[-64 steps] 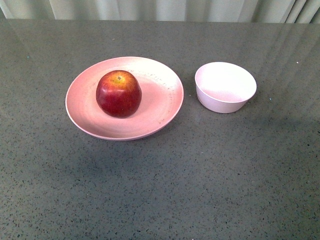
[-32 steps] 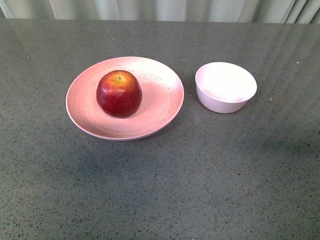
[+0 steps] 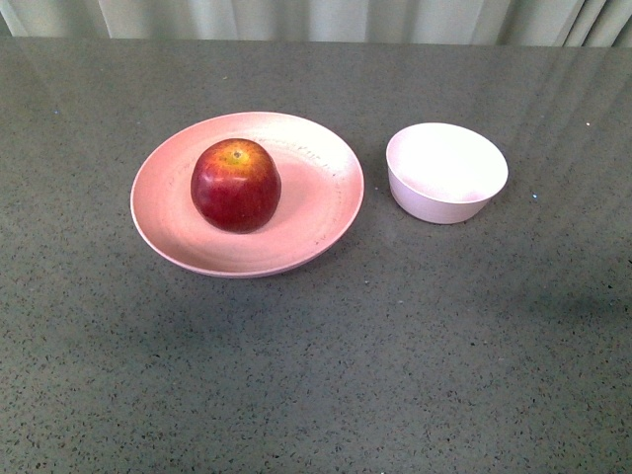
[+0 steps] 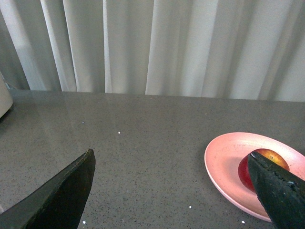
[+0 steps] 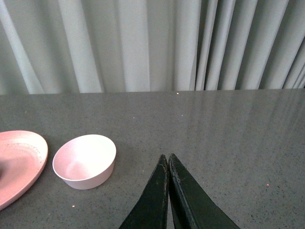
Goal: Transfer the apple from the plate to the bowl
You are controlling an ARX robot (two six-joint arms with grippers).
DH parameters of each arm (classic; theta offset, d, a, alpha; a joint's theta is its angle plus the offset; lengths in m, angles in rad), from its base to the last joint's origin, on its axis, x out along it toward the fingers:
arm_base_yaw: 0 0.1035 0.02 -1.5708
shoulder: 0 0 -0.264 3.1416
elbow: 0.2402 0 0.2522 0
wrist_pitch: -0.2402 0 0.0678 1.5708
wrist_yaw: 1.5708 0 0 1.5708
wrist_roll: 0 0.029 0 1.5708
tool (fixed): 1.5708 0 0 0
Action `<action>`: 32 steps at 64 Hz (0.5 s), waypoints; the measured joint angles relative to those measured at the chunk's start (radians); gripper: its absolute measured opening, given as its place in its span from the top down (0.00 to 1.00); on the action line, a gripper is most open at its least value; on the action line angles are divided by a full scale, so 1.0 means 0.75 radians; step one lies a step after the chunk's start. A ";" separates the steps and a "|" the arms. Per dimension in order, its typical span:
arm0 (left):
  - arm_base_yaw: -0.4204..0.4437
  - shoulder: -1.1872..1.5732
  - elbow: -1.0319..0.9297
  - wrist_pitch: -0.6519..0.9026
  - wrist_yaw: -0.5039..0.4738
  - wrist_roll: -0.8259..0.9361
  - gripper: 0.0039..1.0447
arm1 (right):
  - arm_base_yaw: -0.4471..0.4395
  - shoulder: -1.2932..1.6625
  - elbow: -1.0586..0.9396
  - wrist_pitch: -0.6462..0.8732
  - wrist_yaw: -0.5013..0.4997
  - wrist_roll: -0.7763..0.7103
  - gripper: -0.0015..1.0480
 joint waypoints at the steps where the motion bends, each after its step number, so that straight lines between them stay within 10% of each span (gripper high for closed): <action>1: 0.000 0.000 0.000 0.000 0.000 0.001 0.08 | 0.000 -0.011 0.000 -0.011 0.000 0.000 0.98; 32: 0.000 0.000 0.000 0.000 0.000 0.001 0.08 | 0.000 -0.246 0.000 -0.243 0.000 0.000 0.98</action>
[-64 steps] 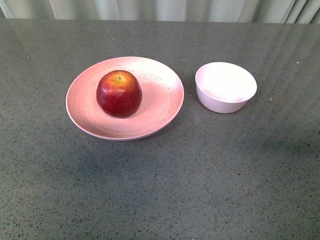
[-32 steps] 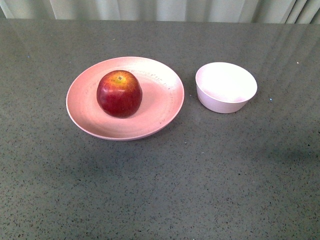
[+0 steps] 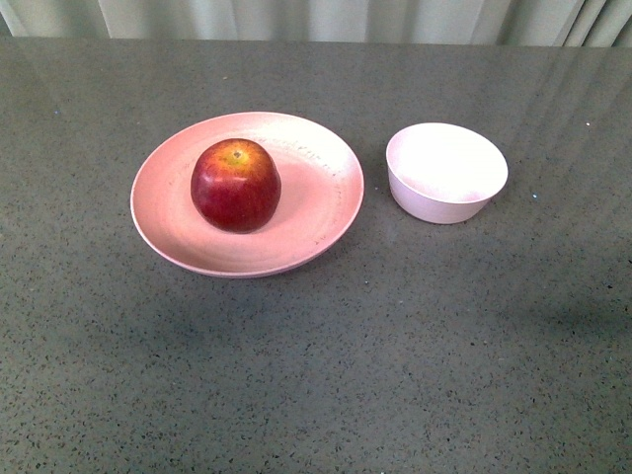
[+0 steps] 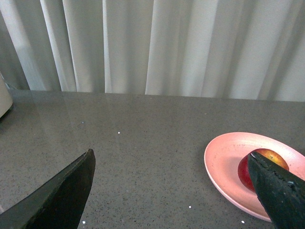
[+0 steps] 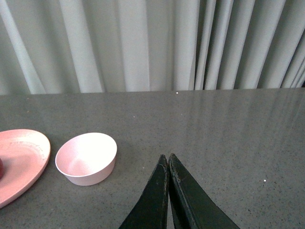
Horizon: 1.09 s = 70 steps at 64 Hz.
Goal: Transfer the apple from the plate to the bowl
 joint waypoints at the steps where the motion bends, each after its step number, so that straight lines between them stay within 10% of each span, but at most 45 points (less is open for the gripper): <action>1: 0.000 0.000 0.000 0.000 0.000 0.000 0.08 | 0.000 -0.006 0.000 -0.007 0.000 0.000 0.98; 35: 0.000 0.000 0.000 0.000 -0.001 0.000 0.08 | 0.000 -0.255 0.001 -0.263 0.001 -0.002 0.97; 58: 0.002 0.002 0.001 -0.003 0.002 -0.001 0.08 | 0.000 -0.256 0.001 -0.263 0.001 -0.001 0.38; 70: 0.039 0.628 0.242 -0.137 0.884 -0.275 0.08 | 0.000 -0.258 0.001 -0.263 -0.001 -0.001 0.08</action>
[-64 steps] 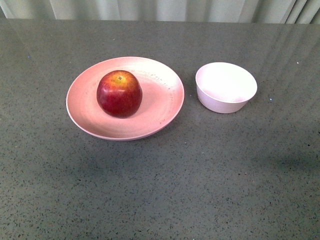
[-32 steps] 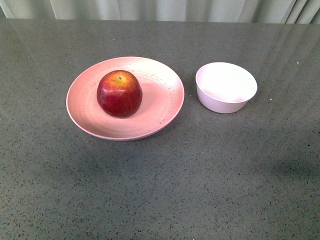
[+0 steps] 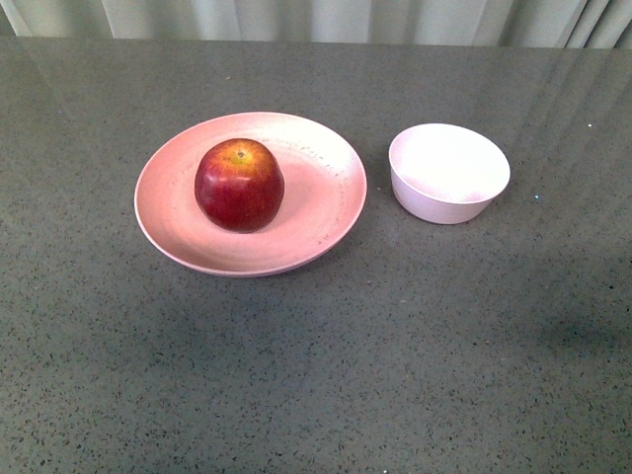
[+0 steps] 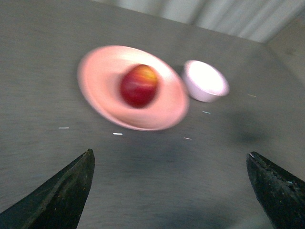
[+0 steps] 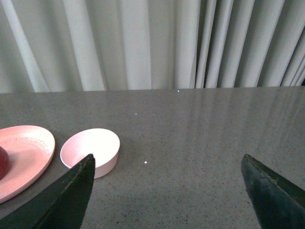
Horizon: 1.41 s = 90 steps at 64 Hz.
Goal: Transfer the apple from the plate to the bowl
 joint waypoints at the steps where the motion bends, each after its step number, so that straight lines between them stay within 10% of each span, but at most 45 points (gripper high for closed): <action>1: -0.035 0.069 0.017 0.053 0.010 -0.019 0.08 | 0.000 0.001 0.000 0.000 -0.001 0.000 0.07; 33: -0.508 1.361 0.470 0.761 -0.375 -0.079 0.08 | 0.000 0.000 0.000 0.000 0.001 0.000 0.09; 90: -0.593 1.895 0.828 0.836 -0.801 0.065 0.08 | 0.000 0.000 0.000 0.000 0.001 0.000 0.09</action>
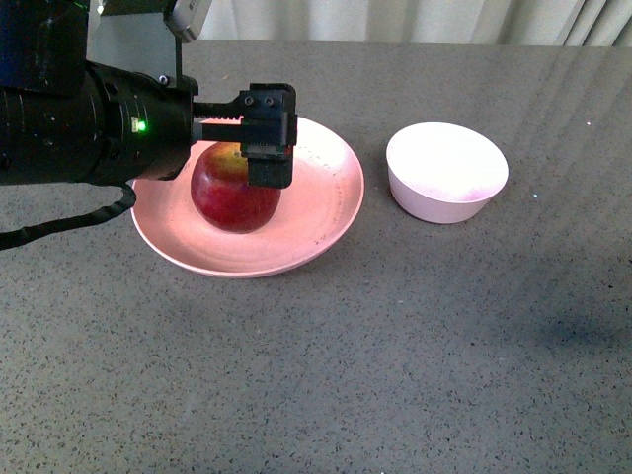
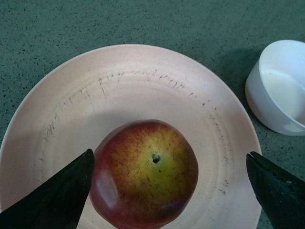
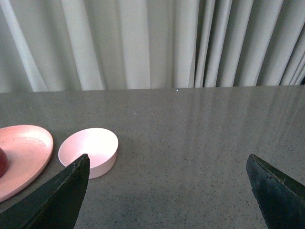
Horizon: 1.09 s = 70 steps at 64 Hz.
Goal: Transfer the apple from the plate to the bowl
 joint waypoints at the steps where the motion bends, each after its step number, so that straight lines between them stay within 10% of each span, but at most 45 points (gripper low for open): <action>1: -0.001 0.005 0.002 0.000 -0.003 0.004 0.08 | 0.000 0.000 0.000 0.000 0.000 -0.001 0.09; 46: -0.033 0.147 0.082 -0.036 -0.148 0.122 0.08 | 0.000 0.000 0.000 0.000 0.000 0.000 0.09; 70: -0.055 0.122 0.083 -0.035 -0.156 0.124 0.29 | 0.000 0.000 0.000 0.000 0.000 -0.001 0.09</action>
